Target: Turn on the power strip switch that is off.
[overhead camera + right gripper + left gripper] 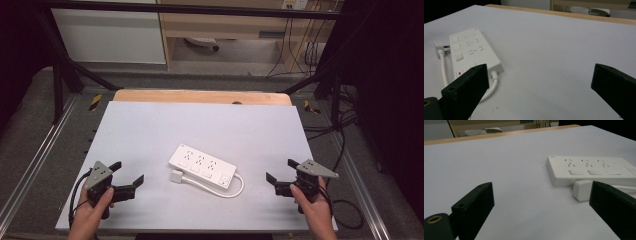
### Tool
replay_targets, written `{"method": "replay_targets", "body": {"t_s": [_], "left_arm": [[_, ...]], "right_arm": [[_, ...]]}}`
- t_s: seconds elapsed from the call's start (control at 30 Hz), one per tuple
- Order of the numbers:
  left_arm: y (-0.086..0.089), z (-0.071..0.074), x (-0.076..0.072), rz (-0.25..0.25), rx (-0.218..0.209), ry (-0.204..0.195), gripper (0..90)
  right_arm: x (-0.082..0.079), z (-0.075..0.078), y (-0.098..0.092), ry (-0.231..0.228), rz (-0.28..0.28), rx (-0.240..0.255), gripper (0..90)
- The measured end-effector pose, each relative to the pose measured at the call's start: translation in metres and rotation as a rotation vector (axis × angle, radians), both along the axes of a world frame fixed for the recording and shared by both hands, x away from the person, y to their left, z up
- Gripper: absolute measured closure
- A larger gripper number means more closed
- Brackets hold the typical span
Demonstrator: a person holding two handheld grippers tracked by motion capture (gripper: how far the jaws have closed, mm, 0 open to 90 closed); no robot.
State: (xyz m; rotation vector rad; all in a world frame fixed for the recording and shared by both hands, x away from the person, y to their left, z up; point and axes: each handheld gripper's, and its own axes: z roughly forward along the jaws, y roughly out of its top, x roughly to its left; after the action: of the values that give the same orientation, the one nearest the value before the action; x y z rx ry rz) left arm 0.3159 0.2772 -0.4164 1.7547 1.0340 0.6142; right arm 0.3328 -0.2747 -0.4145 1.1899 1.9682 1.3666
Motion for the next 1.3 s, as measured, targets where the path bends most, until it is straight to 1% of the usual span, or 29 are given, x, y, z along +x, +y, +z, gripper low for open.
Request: {"method": "replay_targets", "body": {"t_s": [0.03,0.1,0.17,0.3,0.37,0.47,0.53,0.57,0.63,0.87,0.97,1.07,1.17,1.3], "left_arm": [[0.0,0.0,0.0,0.001,0.002,0.001,6.0],[0.001,-0.001,0.001,-0.002,0.008,0.002,6.0],[0.001,-0.002,0.001,0.004,0.009,0.006,6.0],[0.002,-0.002,0.001,0.013,0.011,0.006,6.1],[0.002,-0.002,0.001,0.012,0.012,0.006,6.0],[0.002,-0.002,0.001,0.01,0.013,0.009,6.0],[0.002,-0.003,0.001,0.011,0.011,0.011,6.0],[0.002,-0.003,0.002,0.013,0.012,0.013,6.0],[0.002,-0.003,0.002,0.014,0.013,0.013,6.1],[0.002,-0.003,0.001,0.01,0.015,0.017,6.0],[0.002,-0.003,0.001,0.009,0.016,0.019,6.0],[0.002,-0.003,0.001,0.01,0.016,0.017,6.0],[0.002,-0.003,0.001,0.01,0.016,0.018,6.0],[0.002,-0.003,0.001,0.012,0.013,0.02,6.0]], "right_arm": [[0.0,0.001,0.001,-0.006,-0.003,-0.003,1.8],[0.0,0.004,0.004,-0.013,-0.014,-0.026,1.7],[0.0,0.007,0.008,-0.014,0.007,-0.033,2.0],[0.003,0.014,0.016,-0.007,0.034,-0.035,2.3],[0.005,0.02,0.02,-0.015,0.044,-0.029,2.2],[0.009,0.028,0.026,-0.025,0.064,-0.039,2.1],[0.011,0.03,0.028,-0.025,0.074,-0.039,2.1],[0.013,0.034,0.032,-0.026,0.088,-0.04,1.9],[0.016,0.037,0.036,-0.024,0.1,-0.042,1.9],[0.02,0.043,0.048,-0.022,0.139,-0.022,2.2],[0.022,0.044,0.053,-0.02,0.15,-0.021,2.2],[0.024,0.044,0.057,-0.013,0.161,-0.009,2.2],[0.025,0.045,0.06,-0.011,0.169,-0.009,2.1],[0.027,0.045,0.068,-0.011,0.177,-0.021,2.8]]}}
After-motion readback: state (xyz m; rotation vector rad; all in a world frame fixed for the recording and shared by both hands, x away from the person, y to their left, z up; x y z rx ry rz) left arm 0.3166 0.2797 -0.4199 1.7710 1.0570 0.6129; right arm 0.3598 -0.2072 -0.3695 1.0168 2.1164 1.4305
